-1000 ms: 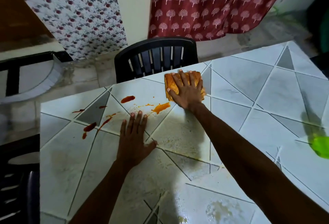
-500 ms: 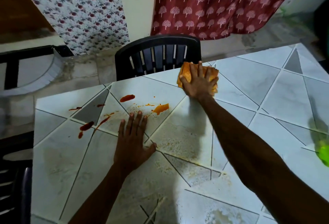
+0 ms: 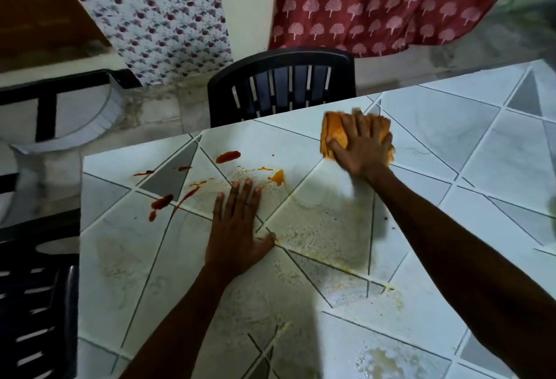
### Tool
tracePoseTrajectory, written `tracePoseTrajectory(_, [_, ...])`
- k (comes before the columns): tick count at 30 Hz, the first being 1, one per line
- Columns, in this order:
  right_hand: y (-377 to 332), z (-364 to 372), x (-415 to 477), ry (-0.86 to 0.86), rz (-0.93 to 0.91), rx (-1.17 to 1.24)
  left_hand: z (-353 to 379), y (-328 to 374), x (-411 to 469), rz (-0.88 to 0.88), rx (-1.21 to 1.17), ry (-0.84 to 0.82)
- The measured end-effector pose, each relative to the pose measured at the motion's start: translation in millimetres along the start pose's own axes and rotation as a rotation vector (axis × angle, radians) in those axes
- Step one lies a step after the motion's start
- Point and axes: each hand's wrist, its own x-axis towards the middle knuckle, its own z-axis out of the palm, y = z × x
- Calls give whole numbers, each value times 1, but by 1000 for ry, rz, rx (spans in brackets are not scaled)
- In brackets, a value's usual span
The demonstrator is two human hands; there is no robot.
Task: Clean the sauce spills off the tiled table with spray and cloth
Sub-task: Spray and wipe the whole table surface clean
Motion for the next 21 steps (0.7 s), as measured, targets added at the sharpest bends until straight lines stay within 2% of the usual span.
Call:
tracePoseTrajectory(3, [-49,3,28,-29,23,35,1,-1,-1,2,15,-5])
tracePoseTrajectory(6, [-73,17,-15,-39,-220,-40,2,-1,-1,-2,19,-6])
tracePoseTrajectory(8, [-59,21,-67,-43,-378,-59,1,0,-1,-10,7,-4])
tracePoseTrajectory(10, [-25,24,-105,-61,-454,-77,0,0,0,-9,-6,1])
tracePoseTrajectory(12, [15,18,-113,-50,-416,-102,-1,0,0,-8,-19,1])
tracePoseTrajectory(15, [31,7,-69,-12,-185,-85,0,1,0,-9,-30,6])
tracePoseTrajectory(18, [-17,7,-18,-10,12,12,1,-1,-1,-4,-17,13])
tracePoseTrajectory(21, [-67,19,-26,-25,-77,-20,2,-2,-1,-9,-16,18])
